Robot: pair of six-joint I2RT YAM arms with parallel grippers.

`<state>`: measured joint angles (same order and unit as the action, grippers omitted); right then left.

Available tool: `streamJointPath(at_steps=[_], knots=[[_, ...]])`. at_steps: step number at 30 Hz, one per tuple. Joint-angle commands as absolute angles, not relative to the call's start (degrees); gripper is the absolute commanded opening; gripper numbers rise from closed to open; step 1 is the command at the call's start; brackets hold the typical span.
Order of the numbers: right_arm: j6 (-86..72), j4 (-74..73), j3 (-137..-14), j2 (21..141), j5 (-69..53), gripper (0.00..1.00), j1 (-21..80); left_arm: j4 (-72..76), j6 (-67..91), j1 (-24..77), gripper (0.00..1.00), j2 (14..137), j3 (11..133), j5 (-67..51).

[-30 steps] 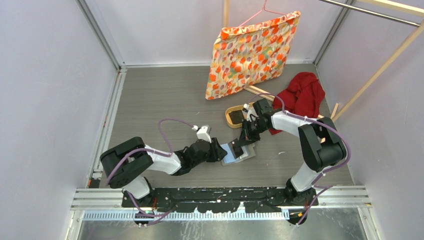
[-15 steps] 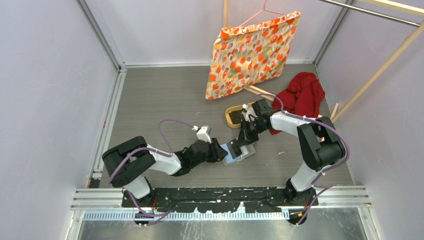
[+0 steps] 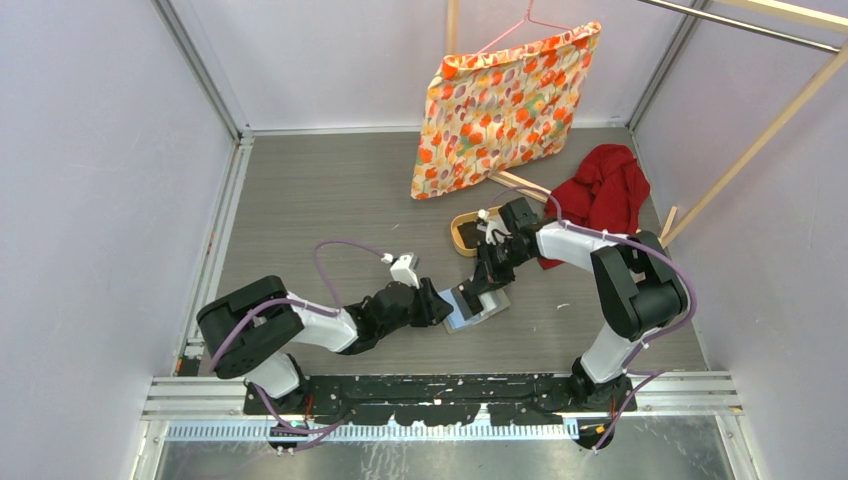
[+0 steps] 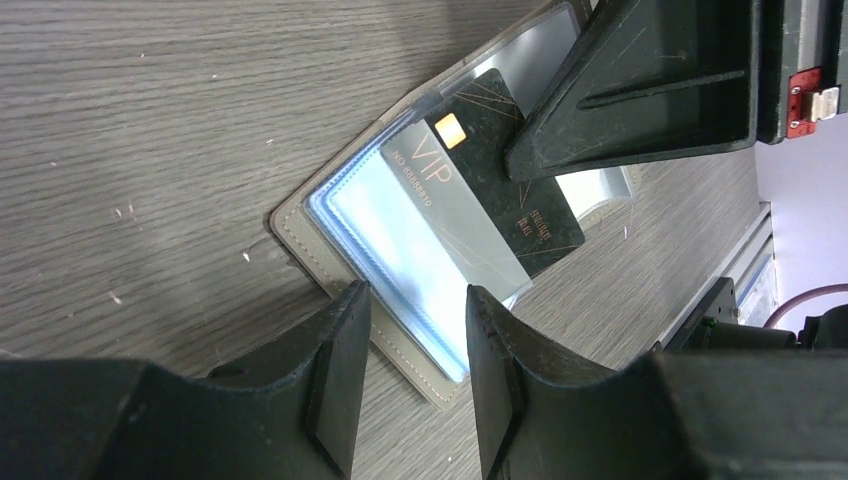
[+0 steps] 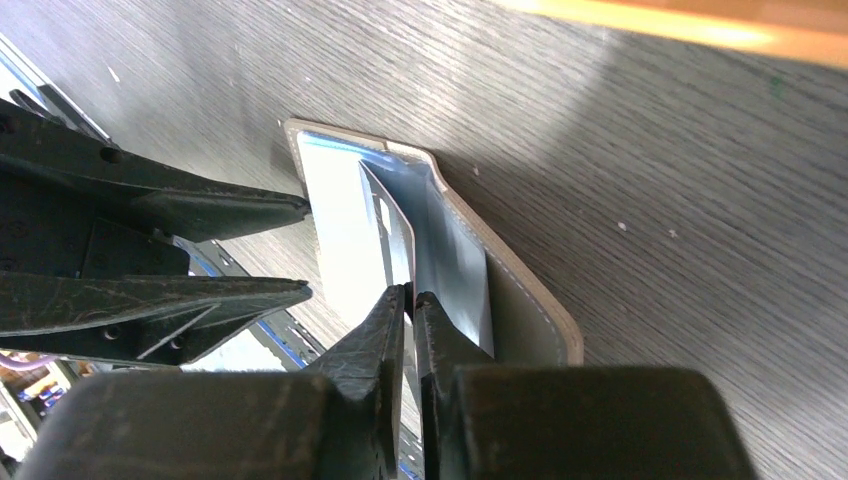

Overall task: Put the credit cards into the card holder
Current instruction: Insert the credit card into the card holder.

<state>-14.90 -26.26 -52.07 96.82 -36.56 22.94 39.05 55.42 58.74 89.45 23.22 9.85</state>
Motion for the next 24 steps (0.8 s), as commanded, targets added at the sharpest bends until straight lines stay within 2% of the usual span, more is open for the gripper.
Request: streamJointPath(at_steps=[1, 12, 24], knots=[[-12.4, -29.0, -53.1, 97.8, -34.6, 0.13, 23.5, 39.2, 54.9, 58.2, 0.42, 86.5, 22.0, 10.7], [-10.9, -30.8, -54.7, 96.6, -33.5, 0.24, 23.5, 36.7, 54.5, 57.7, 0.42, 83.0, 21.2, 11.4], [-9.6, -31.7, -55.7, 95.9, -32.2, 0.31, 23.7, 39.5, 55.8, 57.7, 0.40, 86.8, 22.2, 9.2]])
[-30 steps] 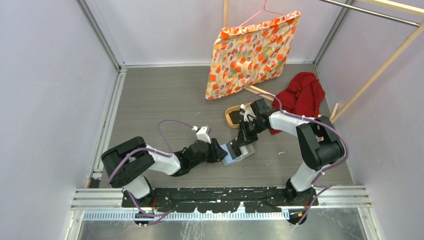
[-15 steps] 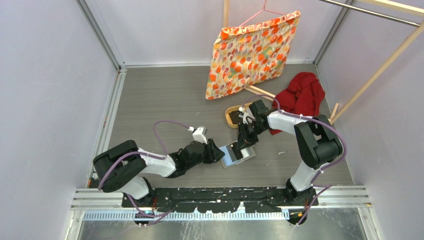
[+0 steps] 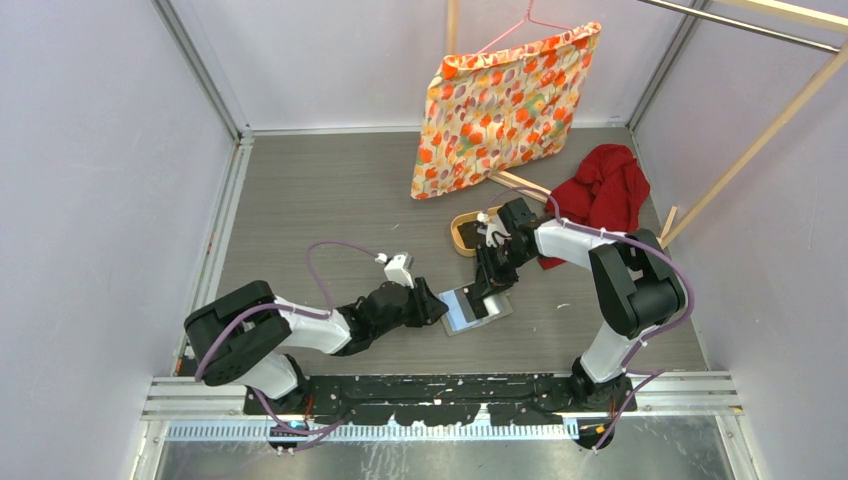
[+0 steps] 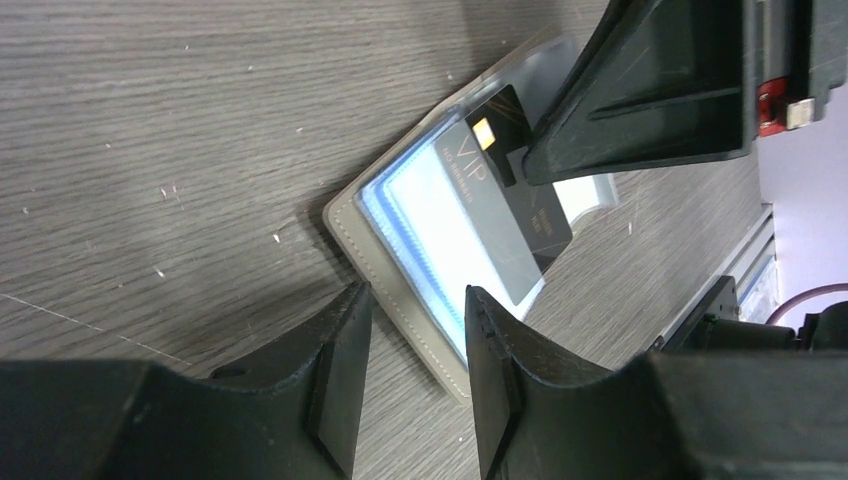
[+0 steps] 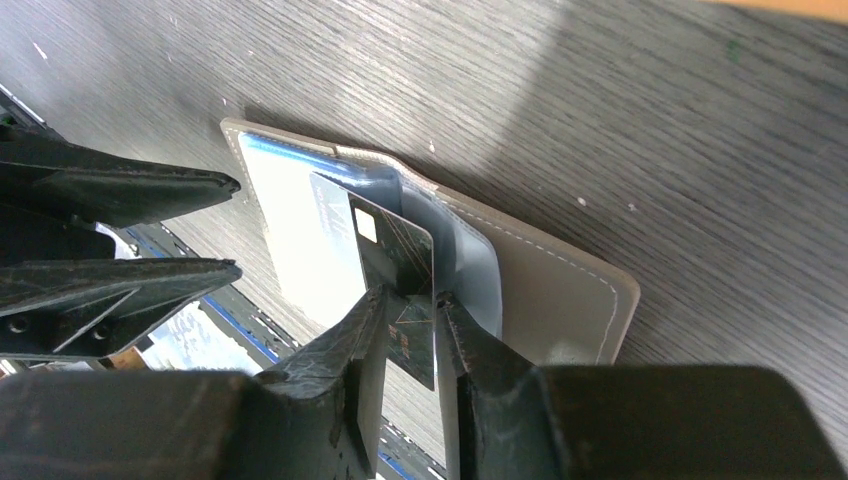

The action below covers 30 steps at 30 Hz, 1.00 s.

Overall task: Put the credit cards into the card holder
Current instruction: Insert the credit card into the card holder.

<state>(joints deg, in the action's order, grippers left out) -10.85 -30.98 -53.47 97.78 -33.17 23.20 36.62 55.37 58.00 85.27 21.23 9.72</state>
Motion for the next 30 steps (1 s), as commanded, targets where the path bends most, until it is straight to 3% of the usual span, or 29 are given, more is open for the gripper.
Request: streamJointPath(at_steps=[1, 20, 30], knots=[[-9.4, -31.8, -55.8, 95.9, -32.1, 0.31, 23.7, 39.7, 55.9, 57.7, 0.40, 87.0, 22.2, 9.1], [-7.1, -32.5, -57.2, 95.6, -27.0, 0.31, 30.3, 42.1, 56.7, 57.7, 0.36, 89.8, 22.7, 7.6], [-7.6, -34.0, -58.2, 95.8, -33.1, 0.37, 29.8, 42.0, 56.9, 57.7, 0.36, 88.7, 22.1, 8.1]])
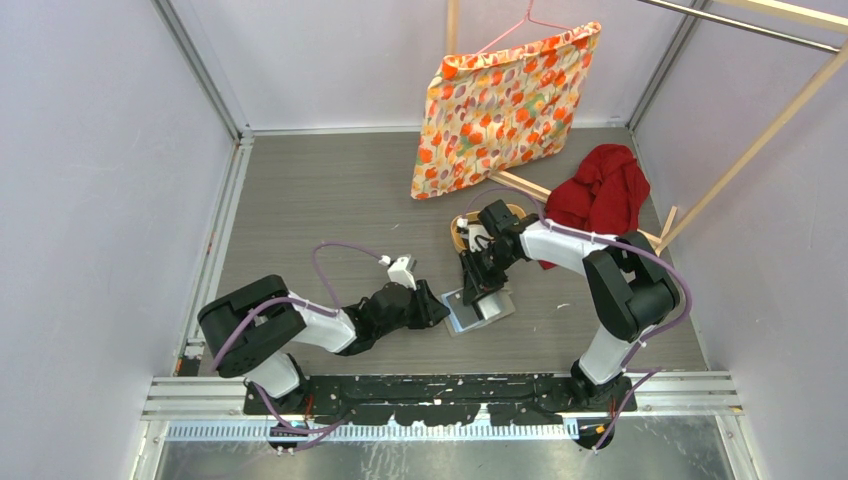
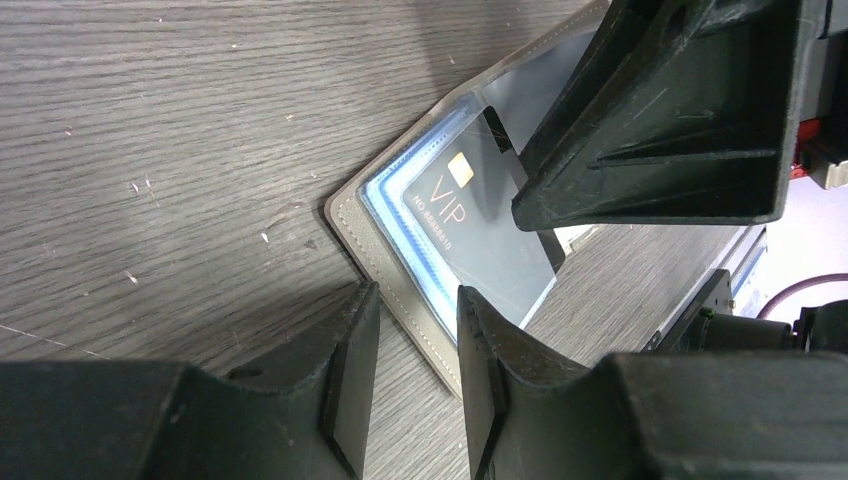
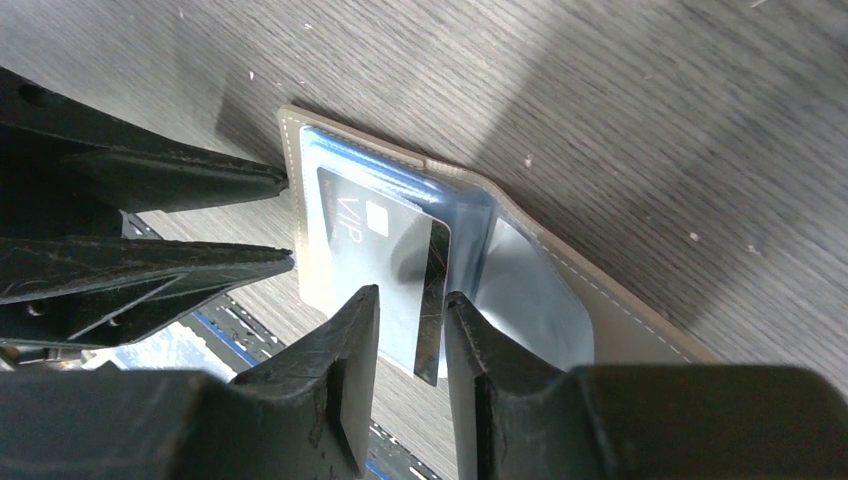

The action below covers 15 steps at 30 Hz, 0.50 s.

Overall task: Put the credit cards into the card holder
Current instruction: Insert the credit card into the card holder.

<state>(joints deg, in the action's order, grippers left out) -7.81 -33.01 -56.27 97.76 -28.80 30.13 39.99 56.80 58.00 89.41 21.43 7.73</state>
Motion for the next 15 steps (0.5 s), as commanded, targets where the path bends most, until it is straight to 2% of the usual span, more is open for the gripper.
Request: streamJointPath(at_steps=[1, 5, 15], knots=[[-7.7, -34.1, -58.3, 95.8, -34.6, 0.37, 29.8, 42.0, 57.0, 57.7, 0.36, 88.7, 22.1, 8.1], [-7.4, -34.9, -58.4, 96.2, -37.0, 0.39, 29.9, 41.8, 57.0, 57.7, 0.36, 87.9, 21.8, 8.3], [1.7, -39.9, -60.6, 94.4, -31.4, 0.51, 29.2, 38.3, 55.1, 57.6, 0.38, 83.8, 21.4, 8.8]])
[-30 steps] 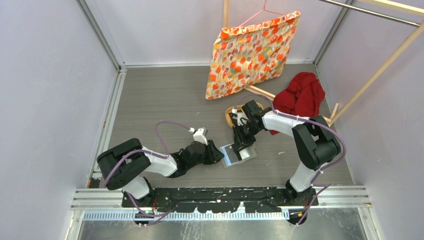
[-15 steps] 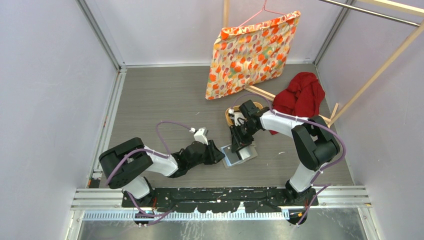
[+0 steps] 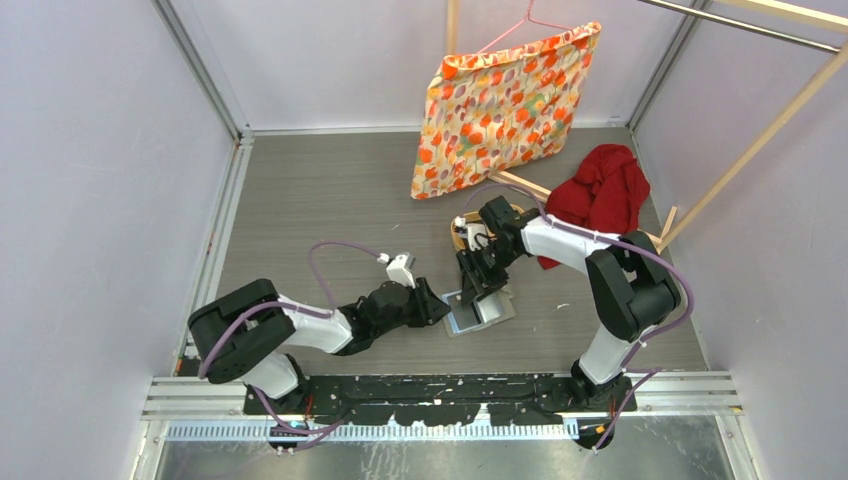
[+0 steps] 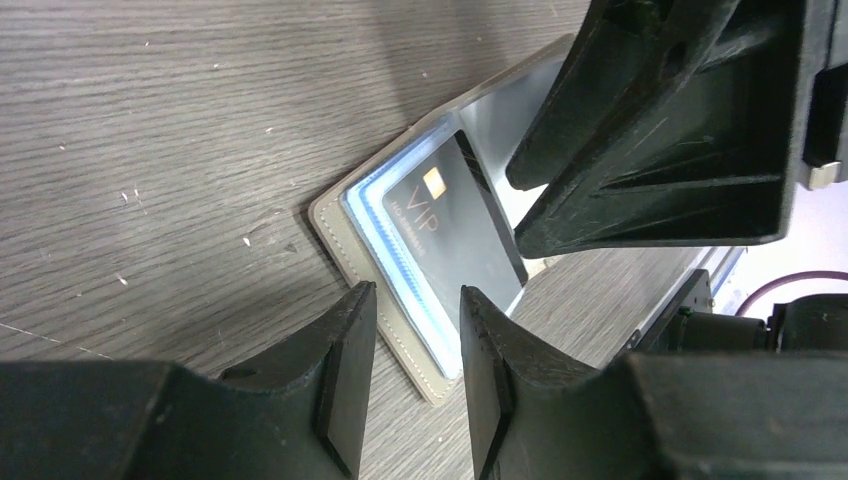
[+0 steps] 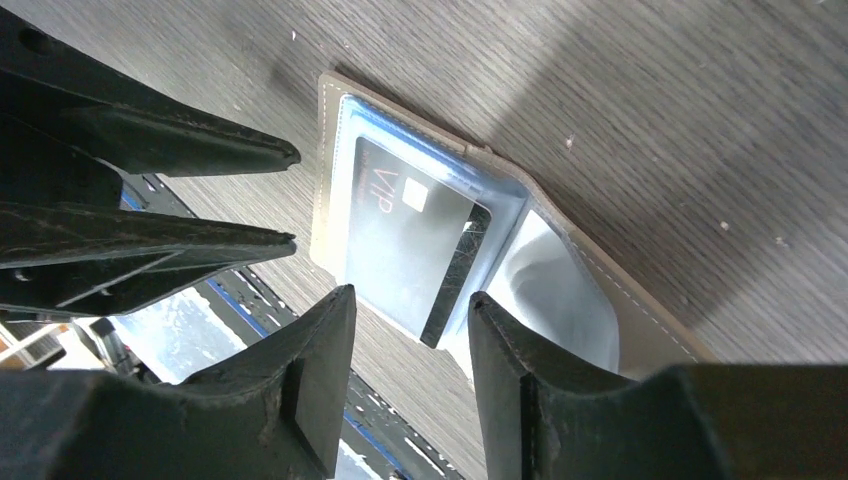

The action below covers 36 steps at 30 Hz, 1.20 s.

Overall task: Put the credit cards into the card holder
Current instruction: Insert the credit card into the card holder.

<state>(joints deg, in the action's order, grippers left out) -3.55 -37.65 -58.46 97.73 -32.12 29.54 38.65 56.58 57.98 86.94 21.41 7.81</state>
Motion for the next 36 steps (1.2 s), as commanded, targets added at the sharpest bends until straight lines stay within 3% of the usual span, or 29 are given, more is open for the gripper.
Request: streamJointPath(at_steps=[1, 5, 9, 13, 15, 17, 19, 23, 30, 36], knots=[[2.7, -40.1, -60.7, 94.0, -31.4, 0.52, 29.2, 38.0, 54.9, 57.4, 0.38, 83.2, 21.2, 8.9], [5.9, -41.5, -61.3, 93.9, -31.5, 0.49, 29.2, 36.2, 53.7, 57.1, 0.39, 80.6, 20.8, 9.0], [6.1, -40.8, -61.5, 94.5, -27.5, 0.17, 29.5, 34.0, 51.9, 57.0, 0.39, 77.2, 20.4, 9.1], [6.0, -40.2, -61.2, 95.7, -23.6, 0.07, 30.7, 34.0, 51.2, 56.6, 0.42, 74.0, 18.8, 10.0], [6.0, -40.0, -61.2, 96.8, -21.4, 0.04, 31.3, 34.8, 52.2, 56.4, 0.53, 72.5, 17.5, 10.7], [5.7, -40.0, -61.3, 98.0, -19.3, 0.04, 31.9, 35.1, 53.4, 55.9, 0.76, 71.3, 16.4, 10.8], [5.4, -40.1, -61.6, 99.2, -18.0, 0.04, 32.4, 34.9, 53.5, 54.7, 0.82, 70.9, 16.1, 7.4], [4.8, -40.6, -62.1, 100.9, -17.8, 0.04, 34.3, 35.8, 54.4, 54.0, 0.80, 71.3, 16.0, 3.6], [4.4, -41.6, -63.5, 100.0, -22.2, 0.04, 34.2, 46.4, 57.2, 54.0, 0.62, 77.9, 16.2, -4.7], [11.2, -46.8, -65.3, 98.3, -27.1, 0.05, 31.2, 50.5, 59.8, 54.1, 0.53, 82.0, 16.6, -6.5]])
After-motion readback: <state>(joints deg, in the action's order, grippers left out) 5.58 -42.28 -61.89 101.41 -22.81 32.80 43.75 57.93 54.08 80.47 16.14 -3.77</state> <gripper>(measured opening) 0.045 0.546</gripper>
